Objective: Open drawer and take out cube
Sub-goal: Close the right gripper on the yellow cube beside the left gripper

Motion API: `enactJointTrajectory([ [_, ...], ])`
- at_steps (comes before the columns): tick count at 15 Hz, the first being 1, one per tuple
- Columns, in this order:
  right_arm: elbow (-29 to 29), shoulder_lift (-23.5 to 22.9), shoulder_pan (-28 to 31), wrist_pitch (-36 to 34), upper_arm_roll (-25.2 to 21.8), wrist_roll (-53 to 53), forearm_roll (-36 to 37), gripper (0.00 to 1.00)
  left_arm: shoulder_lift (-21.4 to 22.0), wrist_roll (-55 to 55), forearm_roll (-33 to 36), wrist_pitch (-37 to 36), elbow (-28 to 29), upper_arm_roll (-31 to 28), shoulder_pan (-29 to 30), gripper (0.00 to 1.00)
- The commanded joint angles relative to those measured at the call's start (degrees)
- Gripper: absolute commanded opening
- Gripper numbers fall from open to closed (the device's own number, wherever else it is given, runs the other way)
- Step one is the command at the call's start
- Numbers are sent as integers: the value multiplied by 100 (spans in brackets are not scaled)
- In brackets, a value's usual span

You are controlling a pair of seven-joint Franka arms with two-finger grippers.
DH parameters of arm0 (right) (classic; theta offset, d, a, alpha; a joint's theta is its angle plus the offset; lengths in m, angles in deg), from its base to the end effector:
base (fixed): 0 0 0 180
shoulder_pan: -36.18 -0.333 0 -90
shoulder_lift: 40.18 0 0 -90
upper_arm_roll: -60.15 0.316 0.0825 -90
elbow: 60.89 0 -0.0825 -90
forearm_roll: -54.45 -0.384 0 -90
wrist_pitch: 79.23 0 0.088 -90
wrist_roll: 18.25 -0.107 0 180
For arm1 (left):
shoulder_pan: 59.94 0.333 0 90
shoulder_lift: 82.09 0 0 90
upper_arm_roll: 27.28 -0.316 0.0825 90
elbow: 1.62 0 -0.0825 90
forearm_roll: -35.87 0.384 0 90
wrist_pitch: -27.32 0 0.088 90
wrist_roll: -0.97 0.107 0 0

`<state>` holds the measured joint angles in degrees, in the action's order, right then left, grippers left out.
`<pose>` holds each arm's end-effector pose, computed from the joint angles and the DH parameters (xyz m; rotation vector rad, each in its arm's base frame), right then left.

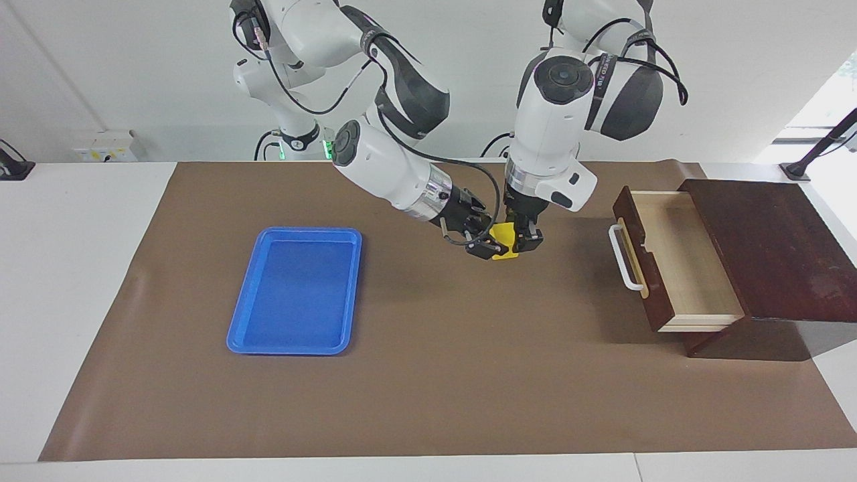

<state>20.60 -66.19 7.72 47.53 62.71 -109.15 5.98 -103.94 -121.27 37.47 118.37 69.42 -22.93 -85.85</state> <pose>0.6122 0.3898 0.4834 -1.7934 1.6128 0.6673 0.5817 -0.3247 0.5494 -2.1573 -2.2422 0.0121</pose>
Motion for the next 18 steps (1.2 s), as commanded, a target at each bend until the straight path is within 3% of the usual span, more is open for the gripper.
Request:
enactJointTrajectory([
  [1, 175, 148, -80, 121, 17, 107, -163, 0, 5, -98, 25, 88, 15, -13, 16, 0],
  [5, 148, 139, -80, 121, 17, 90, -171, 0, 5, -89, 8, 45, 15, -4, 7, 2],
  [7, 148, 139, -80, 121, 17, 81, -172, 0, 23, -89, -19, 71, 15, -4, 7, 66],
  [8, 148, 139, -80, 121, 17, 81, -172, 0, 31, -89, -27, 97, 15, -4, 7, 80],
  [10, 140, 139, -71, 121, 25, 81, -172, 0, 32, -89, -36, 97, 6, -4, 7, 99],
  [18, 122, 139, -19, 112, 25, 72, -215, 0, 84, -71, -28, 106, 15, -13, 16, 100],
])
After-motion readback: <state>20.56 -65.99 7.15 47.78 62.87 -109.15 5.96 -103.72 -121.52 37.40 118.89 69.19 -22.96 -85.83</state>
